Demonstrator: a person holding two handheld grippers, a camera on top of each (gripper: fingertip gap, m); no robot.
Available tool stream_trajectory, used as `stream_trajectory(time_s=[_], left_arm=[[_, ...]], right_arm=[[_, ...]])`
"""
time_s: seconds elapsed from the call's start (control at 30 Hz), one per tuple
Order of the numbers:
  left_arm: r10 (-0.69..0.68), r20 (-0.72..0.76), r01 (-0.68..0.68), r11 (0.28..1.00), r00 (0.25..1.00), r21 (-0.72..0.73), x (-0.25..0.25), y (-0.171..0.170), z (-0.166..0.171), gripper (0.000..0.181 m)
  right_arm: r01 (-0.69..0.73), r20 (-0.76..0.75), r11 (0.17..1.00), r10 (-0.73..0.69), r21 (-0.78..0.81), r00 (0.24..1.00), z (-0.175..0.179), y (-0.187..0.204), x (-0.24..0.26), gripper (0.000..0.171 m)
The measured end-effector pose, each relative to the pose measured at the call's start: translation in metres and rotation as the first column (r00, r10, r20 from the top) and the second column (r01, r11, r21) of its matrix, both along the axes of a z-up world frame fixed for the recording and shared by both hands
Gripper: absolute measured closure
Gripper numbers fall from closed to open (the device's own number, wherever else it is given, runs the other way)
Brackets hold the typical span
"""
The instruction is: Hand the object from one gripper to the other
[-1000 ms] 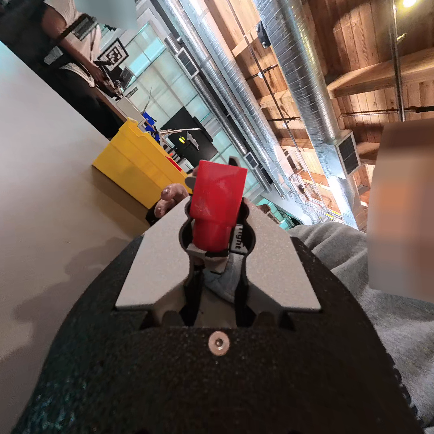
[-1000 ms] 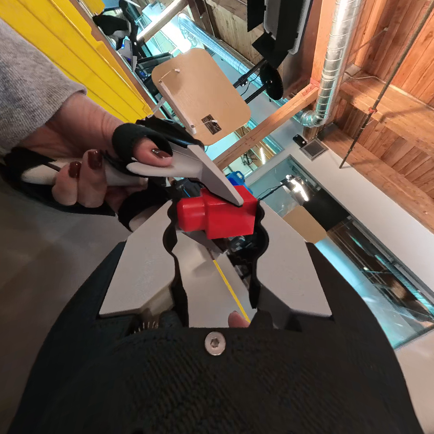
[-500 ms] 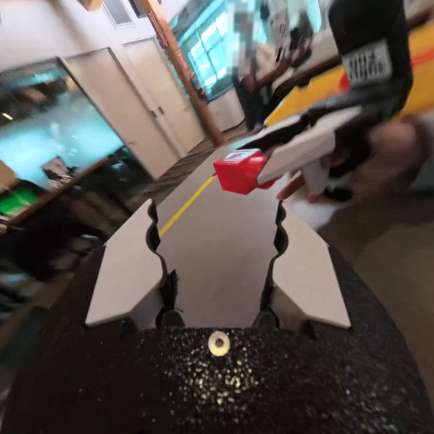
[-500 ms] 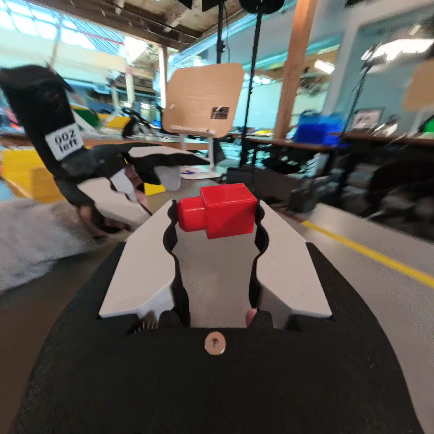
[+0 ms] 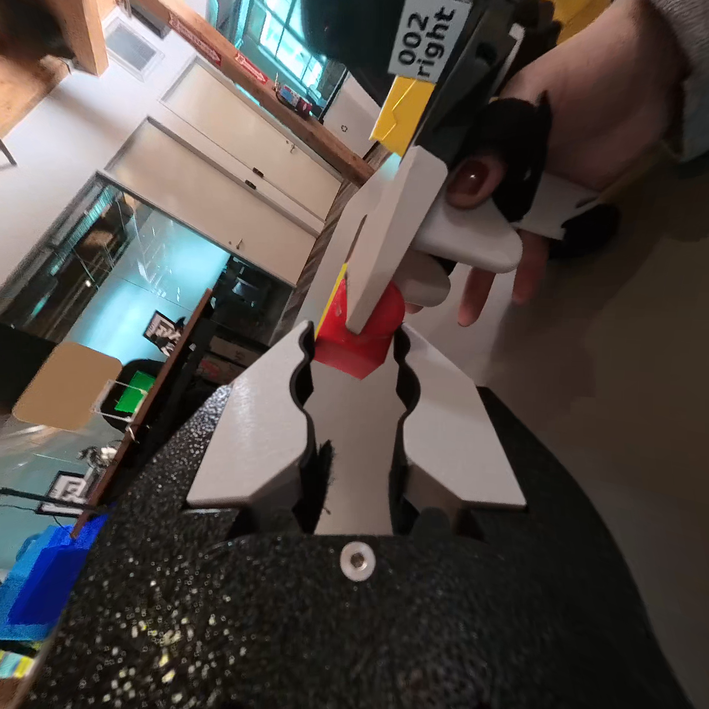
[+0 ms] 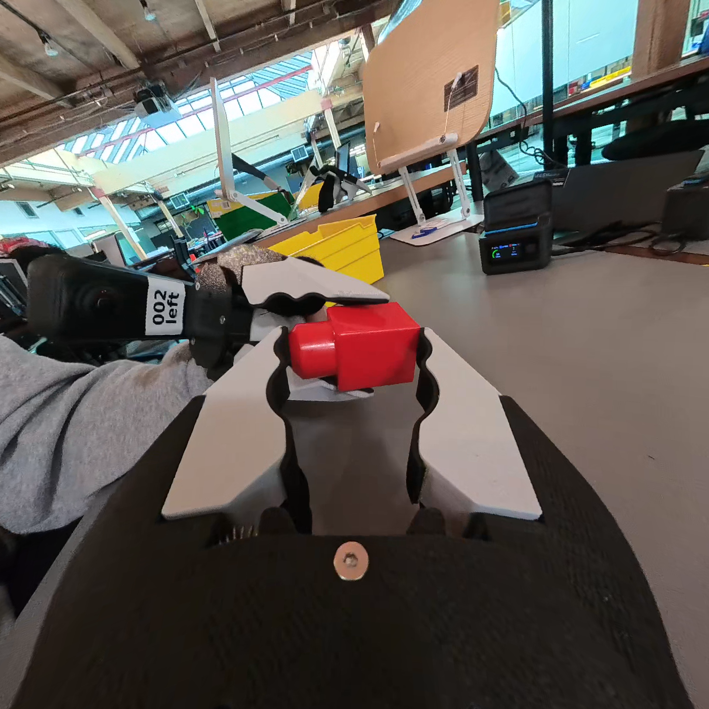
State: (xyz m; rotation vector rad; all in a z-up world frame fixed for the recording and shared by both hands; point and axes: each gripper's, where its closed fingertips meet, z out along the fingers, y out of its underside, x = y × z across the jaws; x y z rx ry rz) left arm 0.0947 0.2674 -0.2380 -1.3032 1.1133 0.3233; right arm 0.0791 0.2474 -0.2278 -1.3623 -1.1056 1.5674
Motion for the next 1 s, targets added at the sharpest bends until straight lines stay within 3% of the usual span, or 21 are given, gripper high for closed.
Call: stream_trajectory(time_s=[0.13, 0.2, 0.3, 0.37, 0.47, 0.5, 0.53, 0.6, 0.7, 0.83, 1.0], left_arm=[[0.103, 0.218, -0.083, 0.991, 0.97, -0.1, -0.017, 0.013, 0.009, 0.143], [0.121, 0.423, -0.067, 0.988, 0.898, -0.139, -0.027, 0.015, 0.023, 0.144], [0.063, 0.742, 0.084, 0.984, 0.668, -0.159, -0.032, 0.01, 0.049, 0.144], [0.001, 0.889, 0.249, 0.96, 0.459, -0.13, -0.032, 0.003, 0.064, 0.144], [-0.005, 0.994, 0.505, 0.862, 0.108, -0.05, -0.033, -0.004, 0.078, 0.145], [0.034, 0.999, 0.593, 0.804, 0.036, -0.048, -0.03, -0.006, 0.078, 0.144], [0.084, 0.996, 0.67, 0.738, 0.021, -0.076, -0.023, -0.006, 0.073, 0.145], [0.143, 0.985, 0.748, 0.644, 0.092, -0.163, -0.007, -0.009, 0.06, 0.145], [0.162, 0.976, 0.806, 0.552, 0.147, -0.213, 0.008, -0.017, 0.052, 0.145], [0.17, 0.977, 0.871, 0.451, 0.128, -0.193, 0.016, -0.027, 0.053, 0.144], [0.19, 0.974, 0.89, 0.412, 0.125, -0.195, 0.018, -0.029, 0.049, 0.144]], right_arm=[[0.128, -0.125, 0.989, -0.119, 0.07, 0.985, 0.018, 0.014, 0.005, 0.107], [0.219, -0.204, 0.964, -0.187, 0.149, 0.961, 0.029, 0.02, 0.011, 0.108], [0.347, -0.26, 0.891, -0.275, 0.294, 0.926, 0.038, 0.026, 0.016, 0.107], [0.432, -0.294, 0.805, -0.333, 0.406, 0.896, 0.042, 0.027, 0.018, 0.106], [0.541, -0.371, 0.578, -0.394, 0.612, 0.841, 0.049, 0.021, 0.017, 0.101], [0.546, -0.389, 0.491, -0.391, 0.679, 0.834, 0.051, 0.015, 0.015, 0.1], [0.535, -0.396, 0.409, -0.378, 0.739, 0.837, 0.05, 0.007, 0.011, 0.099], [0.488, -0.388, 0.278, -0.346, 0.827, 0.854, 0.046, -0.006, 0.003, 0.099], [0.46, -0.389, 0.17, -0.33, 0.872, 0.86, 0.044, -0.016, -0.004, 0.099], [0.455, -0.387, 0.138, -0.348, 0.88, 0.854, 0.043, -0.012, -0.002, 0.101], [0.46, -0.384, 0.143, -0.368, 0.876, 0.847, 0.045, -0.008, 0.002, 0.131]])
